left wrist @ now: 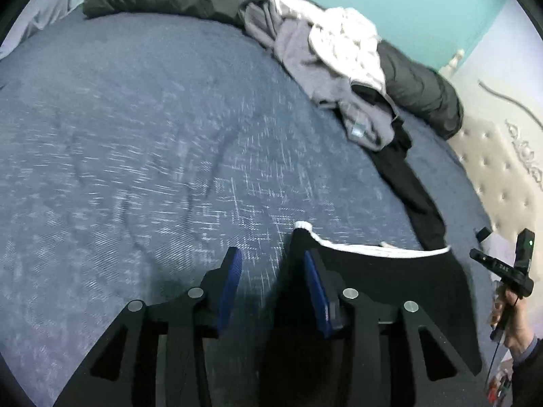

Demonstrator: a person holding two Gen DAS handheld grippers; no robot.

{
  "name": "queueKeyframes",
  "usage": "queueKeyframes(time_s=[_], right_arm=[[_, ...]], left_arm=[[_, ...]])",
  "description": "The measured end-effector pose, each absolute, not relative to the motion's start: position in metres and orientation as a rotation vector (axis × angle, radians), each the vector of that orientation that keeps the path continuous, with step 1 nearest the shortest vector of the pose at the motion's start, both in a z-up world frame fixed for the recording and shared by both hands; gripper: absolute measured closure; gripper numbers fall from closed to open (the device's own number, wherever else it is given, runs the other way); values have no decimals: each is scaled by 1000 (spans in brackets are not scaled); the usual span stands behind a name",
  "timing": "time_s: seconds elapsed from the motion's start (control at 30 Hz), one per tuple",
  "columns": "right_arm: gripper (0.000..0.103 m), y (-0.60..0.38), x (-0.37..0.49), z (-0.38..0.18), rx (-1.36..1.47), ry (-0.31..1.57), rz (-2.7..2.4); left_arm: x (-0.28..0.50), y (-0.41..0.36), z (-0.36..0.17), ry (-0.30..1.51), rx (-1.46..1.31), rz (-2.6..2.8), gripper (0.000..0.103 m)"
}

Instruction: Fold clothes

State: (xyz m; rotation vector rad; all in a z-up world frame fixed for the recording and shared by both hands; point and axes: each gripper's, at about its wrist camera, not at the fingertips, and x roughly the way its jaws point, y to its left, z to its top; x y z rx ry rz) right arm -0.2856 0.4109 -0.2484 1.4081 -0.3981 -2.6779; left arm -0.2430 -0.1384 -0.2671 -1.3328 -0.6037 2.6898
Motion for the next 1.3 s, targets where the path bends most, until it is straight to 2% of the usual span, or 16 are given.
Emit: queueKeyframes(time_s=[0.2, 0.33, 0.43, 0.67, 0.83, 1.03, 1.17, 1.3], right_arm=[[87, 377, -224, -215, 1241, -541, -2551], [87, 330, -186, -227, 1288, -512, -2438], [87, 290, -154, -241, 1343, -482, -2349], [87, 228, -104, -264, 1468, -365, -2282], [87, 214, -91, -273, 1506, -380, -2284], [94, 205, -91, -294, 1601, -307, -2318], [95, 199, -93, -296, 1595, -215, -2342], [95, 201, -93, -290, 1626, -223, -2323]], left_arm=[[-189, -139, -256, -738, -1356, 2689, 55], [-145, -129, -254, -836, -1287, 2672, 55], [-116, -115, -257, -802, -1279, 2672, 55], [-71, -109, -276, -852, -1232, 2688, 55], [-56, -111, -282, -901, -1189, 2663, 55], [-54, -111, -288, -869, -1196, 2655, 55], [-52, -122, -285, -921, -1156, 2657, 55], [-48, -129, -283, -934, -1136, 2655, 55]])
